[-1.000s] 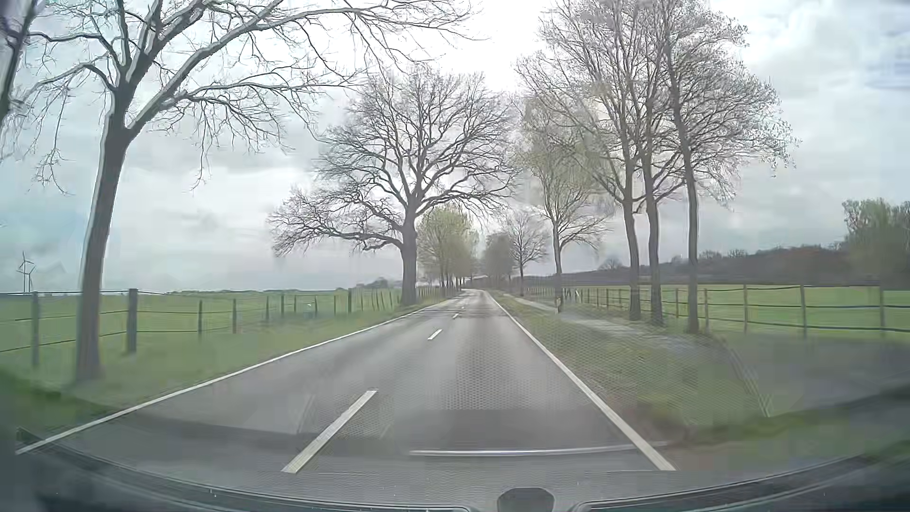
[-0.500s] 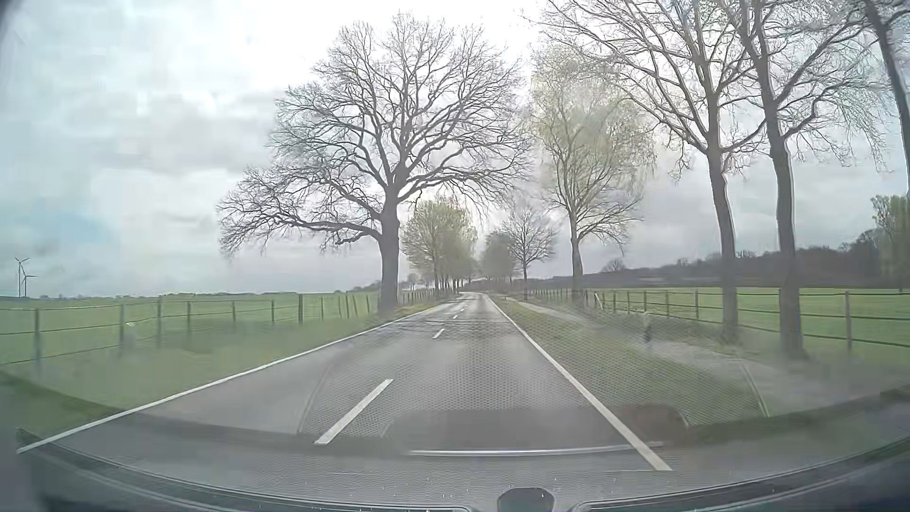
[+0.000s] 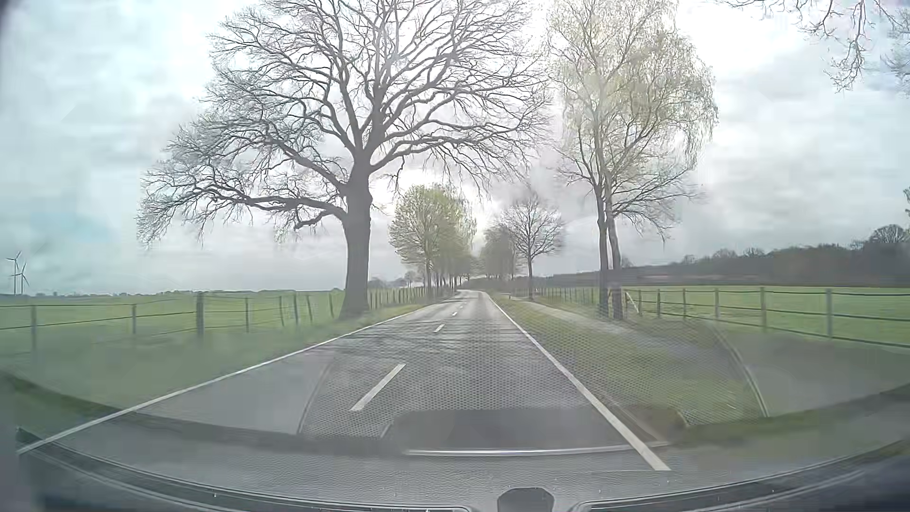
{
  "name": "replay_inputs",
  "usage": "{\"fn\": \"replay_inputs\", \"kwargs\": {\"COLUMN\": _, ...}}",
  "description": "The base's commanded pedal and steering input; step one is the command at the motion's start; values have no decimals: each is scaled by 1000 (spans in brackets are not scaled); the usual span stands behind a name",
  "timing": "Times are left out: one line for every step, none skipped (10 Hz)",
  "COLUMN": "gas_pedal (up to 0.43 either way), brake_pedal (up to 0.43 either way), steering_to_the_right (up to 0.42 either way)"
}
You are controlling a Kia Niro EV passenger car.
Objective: Follow the waypoints while adhering to traffic rules and regulations
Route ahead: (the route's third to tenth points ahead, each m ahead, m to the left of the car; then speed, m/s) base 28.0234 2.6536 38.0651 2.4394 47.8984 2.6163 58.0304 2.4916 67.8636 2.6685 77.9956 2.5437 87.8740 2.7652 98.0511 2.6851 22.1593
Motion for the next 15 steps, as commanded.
{"fn": "replay_inputs", "kwargs": {"gas_pedal": 240, "brake_pedal": 0, "steering_to_the_right": -1}}
{"fn": "replay_inputs", "kwargs": {"gas_pedal": 240, "brake_pedal": 0, "steering_to_the_right": -1}}
{"fn": "replay_inputs", "kwargs": {"gas_pedal": 220, "brake_pedal": 6, "steering_to_the_right": -1}}
{"fn": "replay_inputs", "kwargs": {"gas_pedal": 220, "brake_pedal": 0, "steering_to_the_right": -1}}
{"fn": "replay_inputs", "kwargs": {"gas_pedal": 220, "brake_pedal": 0, "steering_to_the_right": -2}}
{"fn": "replay_inputs", "kwargs": {"gas_pedal": 220, "brake_pedal": 0, "steering_to_the_right": -1}}
{"fn": "replay_inputs", "kwargs": {"gas_pedal": 220, "brake_pedal": 0, "steering_to_the_right": -1}}
{"fn": "replay_inputs", "kwargs": {"gas_pedal": 220, "brake_pedal": 0, "steering_to_the_right": -1}}
{"fn": "replay_inputs", "kwargs": {"gas_pedal": 220, "brake_pedal": 0, "steering_to_the_right": -2}}
{"fn": "replay_inputs", "kwargs": {"gas_pedal": 220, "brake_pedal": 0, "steering_to_the_right": -2}}
{"fn": "replay_inputs", "kwargs": {"gas_pedal": 220, "brake_pedal": 0, "steering_to_the_right": -1}}
{"fn": "replay_inputs", "kwargs": {"gas_pedal": 220, "brake_pedal": 0, "steering_to_the_right": -1}}
{"fn": "replay_inputs", "kwargs": {"gas_pedal": 220, "brake_pedal": 6, "steering_to_the_right": -1}}
{"fn": "replay_inputs", "kwargs": {"gas_pedal": 220, "brake_pedal": 0, "steering_to_the_right": -2}}
{"fn": "replay_inputs", "kwargs": {"gas_pedal": 220, "brake_pedal": 0, "steering_to_the_right": -2}}
